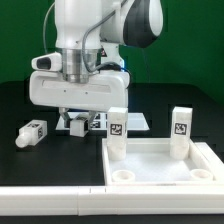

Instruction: Assemble square table

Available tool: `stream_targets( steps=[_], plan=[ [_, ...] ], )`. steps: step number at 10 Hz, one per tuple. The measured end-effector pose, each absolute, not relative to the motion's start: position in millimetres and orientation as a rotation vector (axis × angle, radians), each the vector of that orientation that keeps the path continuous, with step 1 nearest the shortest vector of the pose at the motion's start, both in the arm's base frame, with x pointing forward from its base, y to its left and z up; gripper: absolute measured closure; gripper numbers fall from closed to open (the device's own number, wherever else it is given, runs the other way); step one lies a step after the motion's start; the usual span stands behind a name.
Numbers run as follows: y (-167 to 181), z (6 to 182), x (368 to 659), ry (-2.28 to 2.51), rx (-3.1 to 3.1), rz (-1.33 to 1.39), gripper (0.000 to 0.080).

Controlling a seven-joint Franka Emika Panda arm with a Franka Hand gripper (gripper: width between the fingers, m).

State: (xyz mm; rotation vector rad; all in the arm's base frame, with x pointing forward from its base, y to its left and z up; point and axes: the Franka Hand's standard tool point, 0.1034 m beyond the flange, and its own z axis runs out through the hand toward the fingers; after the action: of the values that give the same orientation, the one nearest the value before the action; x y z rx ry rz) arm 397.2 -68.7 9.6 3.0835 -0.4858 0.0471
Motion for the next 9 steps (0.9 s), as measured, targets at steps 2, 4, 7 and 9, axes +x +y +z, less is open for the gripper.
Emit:
stream_targets(
  steps=[2, 4, 7, 9],
  plan=[
    [-61, 8.9, 393, -0.526, 3.121, -0.052, 0.0404],
    [-55, 25.2, 400, -0.628, 3.172, -0.279, 0.0168],
    [-53, 35.2, 415, -0.614, 3.176, -0.699, 0.0154],
    [-54, 32.7, 416, -0.625, 3.161, -0.864, 0.015]
  ],
)
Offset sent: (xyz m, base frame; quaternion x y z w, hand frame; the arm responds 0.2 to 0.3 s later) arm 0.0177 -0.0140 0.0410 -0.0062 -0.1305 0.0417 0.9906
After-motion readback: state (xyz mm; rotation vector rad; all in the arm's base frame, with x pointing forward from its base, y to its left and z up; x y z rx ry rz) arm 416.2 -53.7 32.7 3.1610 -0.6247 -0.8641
